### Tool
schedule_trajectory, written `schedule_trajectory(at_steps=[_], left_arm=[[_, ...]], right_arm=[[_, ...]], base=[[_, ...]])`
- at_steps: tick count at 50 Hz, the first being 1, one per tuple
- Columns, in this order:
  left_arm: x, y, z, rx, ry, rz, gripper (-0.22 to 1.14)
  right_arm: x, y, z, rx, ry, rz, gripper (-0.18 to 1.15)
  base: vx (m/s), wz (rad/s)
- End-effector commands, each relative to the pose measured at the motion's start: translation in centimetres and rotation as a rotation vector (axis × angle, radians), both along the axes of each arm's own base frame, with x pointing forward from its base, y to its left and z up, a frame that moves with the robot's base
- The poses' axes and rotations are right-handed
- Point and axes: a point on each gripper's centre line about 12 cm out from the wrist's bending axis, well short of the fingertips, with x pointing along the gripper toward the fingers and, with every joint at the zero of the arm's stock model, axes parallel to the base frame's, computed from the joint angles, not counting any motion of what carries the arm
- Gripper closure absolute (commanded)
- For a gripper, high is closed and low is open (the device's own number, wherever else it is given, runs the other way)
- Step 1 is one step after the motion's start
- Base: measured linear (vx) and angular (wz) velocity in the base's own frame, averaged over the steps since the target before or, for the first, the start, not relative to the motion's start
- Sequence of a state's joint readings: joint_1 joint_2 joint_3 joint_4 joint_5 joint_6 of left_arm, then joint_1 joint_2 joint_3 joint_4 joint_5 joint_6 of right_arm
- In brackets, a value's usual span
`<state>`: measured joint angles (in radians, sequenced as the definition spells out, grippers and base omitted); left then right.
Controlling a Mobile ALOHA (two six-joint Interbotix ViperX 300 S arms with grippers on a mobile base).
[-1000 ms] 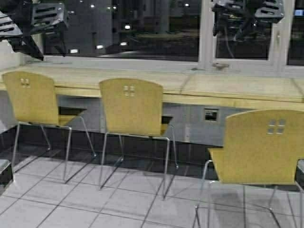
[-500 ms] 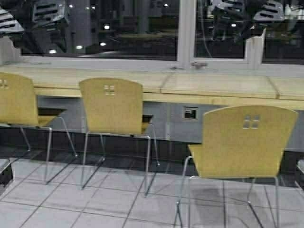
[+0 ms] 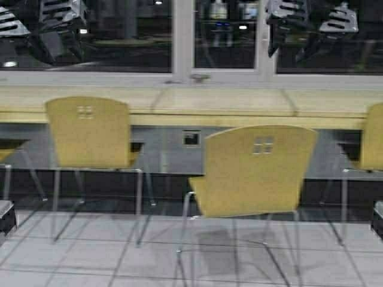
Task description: Push the chairs under the table
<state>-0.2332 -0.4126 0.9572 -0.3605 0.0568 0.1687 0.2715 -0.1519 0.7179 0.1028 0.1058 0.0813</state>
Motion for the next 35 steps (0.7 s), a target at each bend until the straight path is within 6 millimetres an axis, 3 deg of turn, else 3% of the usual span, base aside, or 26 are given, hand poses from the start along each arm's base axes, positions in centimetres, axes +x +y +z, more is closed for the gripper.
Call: schedule_trajectory(at_steps=[1, 23, 35], left_arm=[[0.3, -0.1, 0.6, -0.007, -0.019, 0.001, 0.04], [0.0, 0.0, -0.2, -0.060, 0.029, 0.041, 0.04], [-0.1, -0.1, -0.7, -0.096, 0.072, 0.063, 0.04]], right_arm=[[0.5, 0.3, 0.5, 0.012, -0.009, -0.001, 0.06], [0.5, 0.3, -2.6, 0.065, 0.109, -0.072, 0.06], [0.6, 0.4, -3.0, 0.100, 0.130, -0.108, 0.06]], base=[[0.01, -0.34], [0.03, -0.27], [0.05, -0.19]])
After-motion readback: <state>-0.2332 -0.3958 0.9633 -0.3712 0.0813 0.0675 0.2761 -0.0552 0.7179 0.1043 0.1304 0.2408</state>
